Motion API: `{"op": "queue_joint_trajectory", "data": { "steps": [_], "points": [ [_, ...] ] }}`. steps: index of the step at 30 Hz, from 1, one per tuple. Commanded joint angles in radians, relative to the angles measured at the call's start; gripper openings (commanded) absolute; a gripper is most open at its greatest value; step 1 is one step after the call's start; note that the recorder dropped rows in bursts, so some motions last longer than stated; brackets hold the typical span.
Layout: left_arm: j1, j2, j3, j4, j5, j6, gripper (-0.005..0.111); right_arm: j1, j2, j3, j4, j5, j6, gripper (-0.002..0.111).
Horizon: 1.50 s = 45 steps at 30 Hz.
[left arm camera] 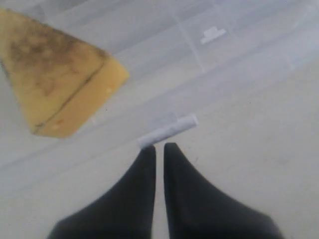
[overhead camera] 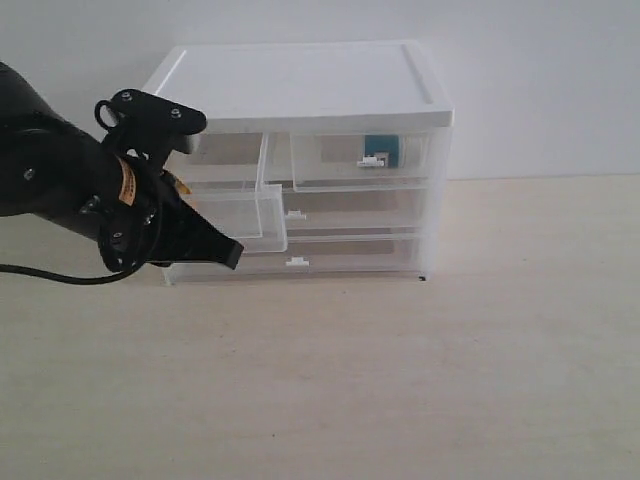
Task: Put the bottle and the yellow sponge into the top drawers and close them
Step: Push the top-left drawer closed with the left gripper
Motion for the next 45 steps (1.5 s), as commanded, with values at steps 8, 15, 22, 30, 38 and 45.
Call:
{"op": "queue_joint_trajectory", "data": {
  "steps": [8,15,22,30,38,45],
  "points": [
    [0.017,0.022,-0.005,0.244,-0.145,-0.337,0.004,-0.003,-0.002,-0.001,-0.006,-0.019,-0.001,0.000],
    [0.017,0.020,-0.050,0.289,-0.076,-0.360,0.004,-0.003,-0.002,-0.001,-0.006,-0.019,-0.001,0.000],
    [0.015,-0.022,-0.064,0.284,-0.055,-0.360,0.004,-0.003,-0.002,-0.001,-0.006,-0.021,-0.001,0.000],
    [0.015,0.006,-0.064,0.287,-0.114,-0.353,0.004,-0.003,-0.002,-0.001,-0.006,-0.021,-0.001,0.000],
    [0.015,0.099,-0.146,0.316,-0.200,-0.382,0.004,-0.003,-0.002,-0.001,-0.006,-0.019,-0.003,0.000],
    [0.020,0.150,-0.235,0.453,-0.184,-0.459,0.004,-0.003,-0.002,-0.001,-0.006,-0.019,-0.009,0.000]
  ]
}}
